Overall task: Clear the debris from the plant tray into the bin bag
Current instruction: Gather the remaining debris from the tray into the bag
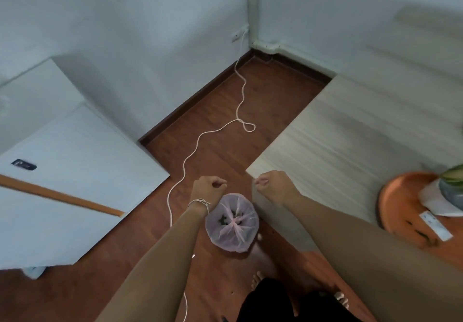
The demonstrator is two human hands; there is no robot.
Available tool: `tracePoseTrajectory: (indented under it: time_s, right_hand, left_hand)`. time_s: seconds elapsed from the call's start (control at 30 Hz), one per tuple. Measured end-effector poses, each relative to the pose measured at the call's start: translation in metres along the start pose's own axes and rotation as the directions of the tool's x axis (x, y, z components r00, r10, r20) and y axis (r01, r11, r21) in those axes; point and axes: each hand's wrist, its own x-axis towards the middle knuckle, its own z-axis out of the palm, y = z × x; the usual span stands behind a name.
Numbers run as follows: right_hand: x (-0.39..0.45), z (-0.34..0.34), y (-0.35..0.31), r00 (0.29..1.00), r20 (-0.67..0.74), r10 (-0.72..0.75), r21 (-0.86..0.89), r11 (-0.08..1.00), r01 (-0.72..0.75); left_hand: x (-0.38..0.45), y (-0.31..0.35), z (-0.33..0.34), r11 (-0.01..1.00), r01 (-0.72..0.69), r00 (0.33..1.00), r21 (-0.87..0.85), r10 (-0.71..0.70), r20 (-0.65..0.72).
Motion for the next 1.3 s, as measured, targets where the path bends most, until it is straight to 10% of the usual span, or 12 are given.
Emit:
tracePoseTrajectory:
  time_s: [0.43,0.8,1.3]
  right_hand:
    - [-0.147,-0.201,0.215,0.903,-0.32,0.287,0.071,0.958,-0.279]
    - [-0.228,-0.196,0.327,0.925,0.014,0.379,-0.235,0.901,-0.365]
    - [-0.204,-0.149,0.307,0.948,-0.059,0.311,-0.301,0.9,-0.314]
  left_hand:
    - [-0.03,0.218,0.18,0.88,-0.475,0.836,0.008,0.449,0.314]
    - [-0.104,0.304,0.323,0.543,-0.815,0.439,0.202,0.353,0.826]
    - [-0.129,0.297,0.35,0.362,-0.862,0.452,0.354,0.233,0.861]
